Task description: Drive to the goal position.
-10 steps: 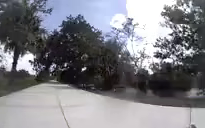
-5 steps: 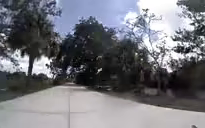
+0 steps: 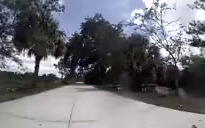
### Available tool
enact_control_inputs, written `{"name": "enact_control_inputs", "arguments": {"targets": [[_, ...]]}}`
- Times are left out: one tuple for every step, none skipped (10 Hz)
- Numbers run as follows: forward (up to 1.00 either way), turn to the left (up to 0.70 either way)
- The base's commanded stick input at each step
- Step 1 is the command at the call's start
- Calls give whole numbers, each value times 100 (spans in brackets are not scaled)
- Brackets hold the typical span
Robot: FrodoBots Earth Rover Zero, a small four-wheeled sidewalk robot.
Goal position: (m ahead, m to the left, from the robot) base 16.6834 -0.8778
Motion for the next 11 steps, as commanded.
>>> {"name": "enact_control_inputs", "arguments": {"targets": [[85, 0], [85, 0], [85, 0], [85, 0], [85, 0], [85, 0], [85, 0], [85, 0], [85, 0], [85, 0], [85, 0]]}}
